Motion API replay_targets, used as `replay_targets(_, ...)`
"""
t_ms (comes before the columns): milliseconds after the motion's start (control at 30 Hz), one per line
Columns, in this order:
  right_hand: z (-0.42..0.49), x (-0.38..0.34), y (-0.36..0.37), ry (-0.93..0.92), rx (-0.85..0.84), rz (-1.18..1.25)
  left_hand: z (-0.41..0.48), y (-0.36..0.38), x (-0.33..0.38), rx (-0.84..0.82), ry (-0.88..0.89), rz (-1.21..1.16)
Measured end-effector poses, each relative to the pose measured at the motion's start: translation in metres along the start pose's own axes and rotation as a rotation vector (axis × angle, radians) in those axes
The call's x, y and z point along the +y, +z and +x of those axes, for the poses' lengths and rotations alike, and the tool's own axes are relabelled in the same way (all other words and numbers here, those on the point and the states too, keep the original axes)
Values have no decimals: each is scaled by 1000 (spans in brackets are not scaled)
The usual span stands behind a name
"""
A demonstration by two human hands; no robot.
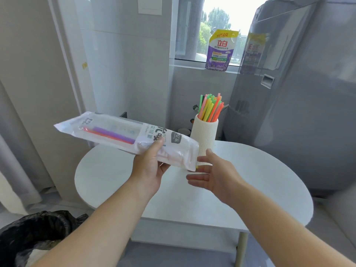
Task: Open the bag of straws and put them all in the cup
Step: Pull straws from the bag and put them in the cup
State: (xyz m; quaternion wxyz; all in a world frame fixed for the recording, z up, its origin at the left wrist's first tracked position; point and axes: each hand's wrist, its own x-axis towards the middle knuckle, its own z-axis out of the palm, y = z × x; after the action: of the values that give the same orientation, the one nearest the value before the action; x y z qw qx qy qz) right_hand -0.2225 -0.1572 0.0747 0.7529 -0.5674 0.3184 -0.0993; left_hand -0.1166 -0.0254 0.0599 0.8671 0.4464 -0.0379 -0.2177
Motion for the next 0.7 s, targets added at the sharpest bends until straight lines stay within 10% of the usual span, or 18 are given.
replay_targets(700,6,21,-7,103,-160,156,-9,0,-2,-53,339,452)
